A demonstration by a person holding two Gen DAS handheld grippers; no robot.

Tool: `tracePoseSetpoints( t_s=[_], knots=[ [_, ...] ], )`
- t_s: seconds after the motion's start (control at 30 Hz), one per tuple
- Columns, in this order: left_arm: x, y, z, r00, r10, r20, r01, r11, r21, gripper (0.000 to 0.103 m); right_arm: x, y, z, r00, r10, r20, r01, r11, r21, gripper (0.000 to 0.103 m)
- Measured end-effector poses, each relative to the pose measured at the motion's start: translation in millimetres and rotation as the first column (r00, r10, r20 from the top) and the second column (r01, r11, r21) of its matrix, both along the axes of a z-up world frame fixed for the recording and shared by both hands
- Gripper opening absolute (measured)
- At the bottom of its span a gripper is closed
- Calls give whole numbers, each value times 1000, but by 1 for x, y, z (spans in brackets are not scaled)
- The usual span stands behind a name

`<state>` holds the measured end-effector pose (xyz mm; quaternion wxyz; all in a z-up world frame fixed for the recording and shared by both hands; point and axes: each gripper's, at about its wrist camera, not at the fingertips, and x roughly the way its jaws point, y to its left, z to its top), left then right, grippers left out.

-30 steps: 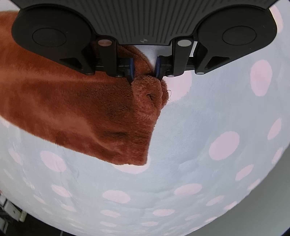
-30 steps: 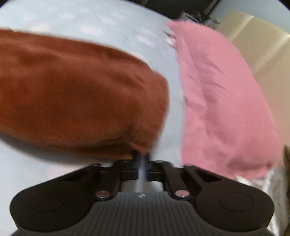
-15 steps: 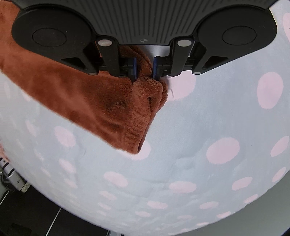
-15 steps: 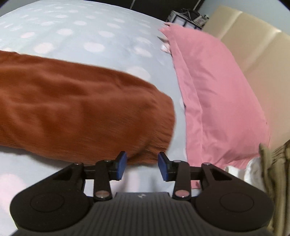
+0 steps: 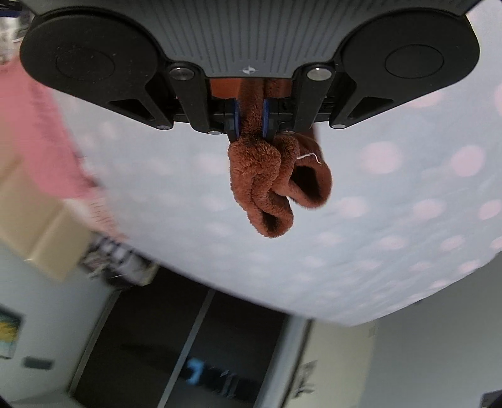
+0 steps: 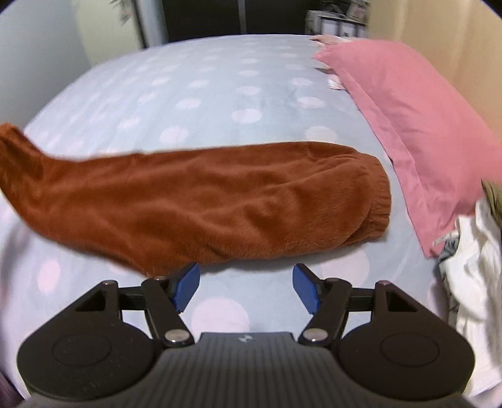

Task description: Fold clothes

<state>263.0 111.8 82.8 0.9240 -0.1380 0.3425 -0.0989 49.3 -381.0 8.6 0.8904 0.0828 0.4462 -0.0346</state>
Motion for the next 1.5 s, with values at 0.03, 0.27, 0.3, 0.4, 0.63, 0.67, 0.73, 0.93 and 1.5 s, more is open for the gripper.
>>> tracePoseSetpoints(
  t_s=[0.03,0.27,0.3,0.4,0.63,0.67,0.73,0.93,1.5],
  knots=[
    [-4,-20,8,1000,-25,16,25,1000,-10,11,0,-9,1,999,-33,7,33,999,34,69],
    [-10,-167,36,985,-172,23,172,985,6,10,-7,-66,4,982,-188,29,186,981,57,71],
    [-7,-187,36,982,-189,18,189,982,12,10,-9,-72,4,981,-192,31,191,981,21,75],
    [-1,-249,33,970,-244,3,244,969,38,10,-17,-90,-2,980,-198,29,199,978,-69,79],
    [-14,-394,10,902,-431,-29,430,888,165,9,-16,-121,-37,973,-210,-92,206,977,-52,79],
    [-19,-413,4,889,-456,-33,454,871,190,9,-12,-120,-42,974,-191,-118,183,980,-77,79],
    [-28,-447,-8,866,-498,-50,496,838,229,9,-7,-115,-50,975,-159,-152,142,983,-117,79],
    [-46,-512,-50,805,-581,-118,588,757,287,9,-10,-125,-50,979,-153,-136,151,988,-26,79],
    [-87,-580,-142,602,-765,-229,790,528,312,20,-23,-141,-59,967,-186,-173,189,982,0,79]
  ],
)
